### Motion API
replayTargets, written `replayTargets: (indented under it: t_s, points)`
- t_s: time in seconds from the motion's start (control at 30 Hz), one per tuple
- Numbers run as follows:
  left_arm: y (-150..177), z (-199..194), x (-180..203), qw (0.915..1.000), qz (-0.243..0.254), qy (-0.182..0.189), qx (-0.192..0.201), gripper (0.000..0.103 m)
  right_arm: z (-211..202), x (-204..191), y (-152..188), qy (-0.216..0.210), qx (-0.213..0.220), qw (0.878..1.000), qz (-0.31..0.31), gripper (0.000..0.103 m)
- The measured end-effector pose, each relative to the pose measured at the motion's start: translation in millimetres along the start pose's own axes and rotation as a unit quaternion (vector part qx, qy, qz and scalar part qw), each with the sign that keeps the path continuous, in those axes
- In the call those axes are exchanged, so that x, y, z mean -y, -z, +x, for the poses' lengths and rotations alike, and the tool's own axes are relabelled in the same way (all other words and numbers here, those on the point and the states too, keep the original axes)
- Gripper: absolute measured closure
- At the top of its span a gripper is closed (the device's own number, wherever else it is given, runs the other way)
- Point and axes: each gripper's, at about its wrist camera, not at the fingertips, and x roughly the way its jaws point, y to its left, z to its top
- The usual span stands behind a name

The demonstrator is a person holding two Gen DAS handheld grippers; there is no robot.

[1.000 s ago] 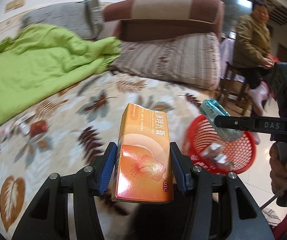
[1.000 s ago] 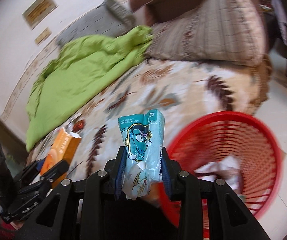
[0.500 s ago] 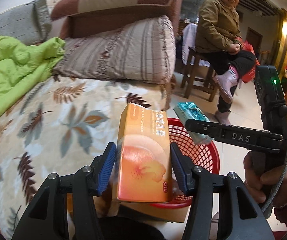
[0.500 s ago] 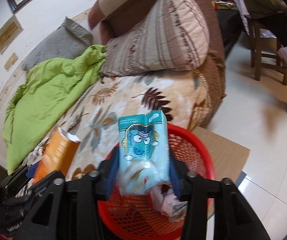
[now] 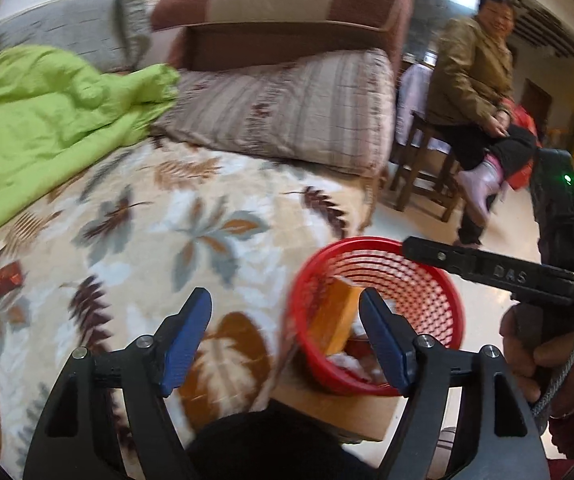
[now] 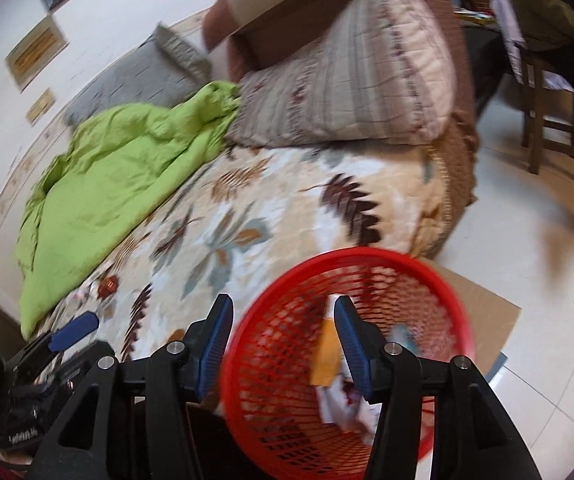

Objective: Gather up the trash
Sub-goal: 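Carry the orange box and blue packet to the red wastebasket and open both tools, then move both open tools back over the remaining trash on the bed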

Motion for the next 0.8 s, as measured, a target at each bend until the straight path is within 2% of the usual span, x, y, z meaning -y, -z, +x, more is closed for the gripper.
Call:
replayTargets:
  t_s: [0.13,0.3,0.47,0.63,0.8]
  points:
    - [10,-18,-38,0.9985,-0.032,-0.043,0.009,0.028,12,-32,6,-0.021,-0.015,0.999,-0.036,0.046]
    - [32,-43,-91,0.9916,-0.087,-0.095,0.013,0.027,29,-68,13,-0.051,-0.035,0.996,-0.067,0.046]
    - [61,-62,-135,0.9798,-0.113,-0.165,0.008,0.026,45,-109,24,-0.077,-0.056,0.989,-0.112,0.046]
    - [82,-81,-176,0.9667,-0.168,-0.193,0.008,0.026,61,-148,28,-0.104,-0.077,0.98,-0.152,0.046]
    - [88,-100,-209,0.9539,-0.207,-0.216,0.023,0.026,77,-198,27,-0.14,-0.095,0.967,-0.189,0.045]
